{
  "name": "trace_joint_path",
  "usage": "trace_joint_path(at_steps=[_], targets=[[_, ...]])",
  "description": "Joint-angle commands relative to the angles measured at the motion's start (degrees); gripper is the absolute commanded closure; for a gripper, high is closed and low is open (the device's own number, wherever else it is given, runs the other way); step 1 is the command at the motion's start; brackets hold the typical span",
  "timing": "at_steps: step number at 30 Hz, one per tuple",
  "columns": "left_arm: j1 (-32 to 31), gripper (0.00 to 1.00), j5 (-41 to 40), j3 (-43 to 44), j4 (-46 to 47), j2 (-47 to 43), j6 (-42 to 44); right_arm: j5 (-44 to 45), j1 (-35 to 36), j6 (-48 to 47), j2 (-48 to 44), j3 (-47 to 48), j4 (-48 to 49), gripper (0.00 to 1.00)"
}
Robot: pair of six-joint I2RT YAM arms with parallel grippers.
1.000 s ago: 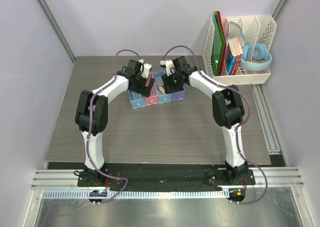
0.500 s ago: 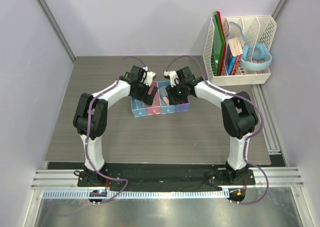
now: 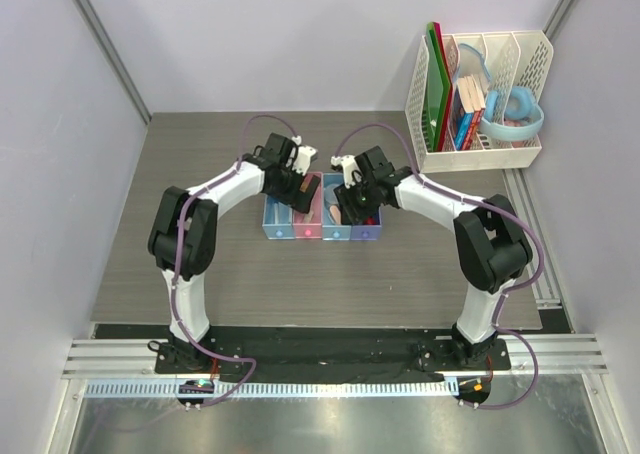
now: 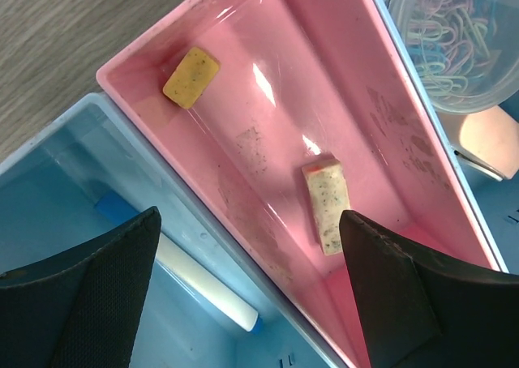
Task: Sort the stationery into containers
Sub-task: Move the storage box to the center of the board.
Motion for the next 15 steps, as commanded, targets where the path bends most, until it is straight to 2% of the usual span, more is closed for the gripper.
trace_joint_path(at_steps=[1, 8, 12, 15], targets=[[-0.76, 0.09, 0.36, -0.12, -0.41, -2.24, 0.54, -0.12, 0.39, -0.03, -3.19, -0.18, -1.09, 0.55], [-0.76, 0.04, -1.31, 1.89, -0.93, -7.16, -0.16, 1.55, 0.39, -1.53, -5.38, 2.54, -2.57, 0.54], [-0.85, 0.0, -2.28, 3.92, -3.12, -10.77, -0.08, 2.25, 0.39, -2.67, -7.06, 7.89, -5.74, 0.5], [-0.76, 0.0, -2.98, 5.24, -5.06, -13.75, 0.45, 2.43, 0.39, -3.72, -8.46, 12.19, -8.99, 0.43]])
